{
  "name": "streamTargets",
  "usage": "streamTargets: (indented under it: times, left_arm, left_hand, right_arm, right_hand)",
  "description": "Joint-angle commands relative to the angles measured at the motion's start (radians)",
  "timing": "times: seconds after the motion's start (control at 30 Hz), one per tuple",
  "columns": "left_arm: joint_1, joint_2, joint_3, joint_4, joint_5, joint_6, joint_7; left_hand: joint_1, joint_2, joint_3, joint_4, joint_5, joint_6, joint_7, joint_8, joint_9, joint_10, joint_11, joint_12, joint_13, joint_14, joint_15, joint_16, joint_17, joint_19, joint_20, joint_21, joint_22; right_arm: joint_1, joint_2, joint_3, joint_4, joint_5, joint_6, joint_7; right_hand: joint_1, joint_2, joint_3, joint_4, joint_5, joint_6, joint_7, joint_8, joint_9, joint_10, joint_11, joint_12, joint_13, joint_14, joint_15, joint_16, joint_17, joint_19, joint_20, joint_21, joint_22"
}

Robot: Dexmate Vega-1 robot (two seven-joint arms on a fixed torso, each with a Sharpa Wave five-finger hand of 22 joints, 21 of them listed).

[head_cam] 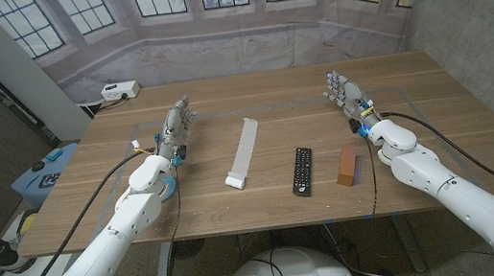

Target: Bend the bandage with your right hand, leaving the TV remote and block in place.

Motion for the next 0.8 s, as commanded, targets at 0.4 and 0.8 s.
streamTargets:
  times: [0.4,0.8]
  left_arm:
    - [0.039,0.022,-0.005,-0.059,0.009,0.011,0.027]
    - [0.027,0.032,-0.003,-0.047,0.019,0.020,0.024]
  left_hand:
    - [0.018,-0.003,0.014,-0.010,0.002,-0.003,0.005,0.007,0.004,-0.006,-0.003,0.005,0.003,-0.005,0.000,0.007,0.000,0.003,0.010,-0.001,0.005]
    - [0.024,-0.004,0.020,-0.017,0.000,-0.002,0.005,0.007,0.004,-0.003,-0.003,0.005,0.003,-0.006,0.001,0.006,0.000,0.006,0.010,-0.007,0.005]
  right_arm:
    - [-0.011,-0.034,-0.008,-0.060,-0.013,-0.031,0.006]
    - [0.019,-0.043,-0.031,-0.075,-0.042,-0.044,0.022]
  right_hand:
    - [0.016,-0.001,0.007,-0.010,0.005,0.016,0.004,0.007,0.003,0.010,0.001,0.004,0.002,0.005,-0.021,0.007,-0.001,0.012,-0.018,0.004,0.004]
    - [0.021,-0.002,0.009,-0.016,0.004,0.022,0.009,0.008,0.003,0.013,0.003,0.004,0.002,0.006,-0.023,0.007,-0.002,0.013,-0.019,0.003,0.004]
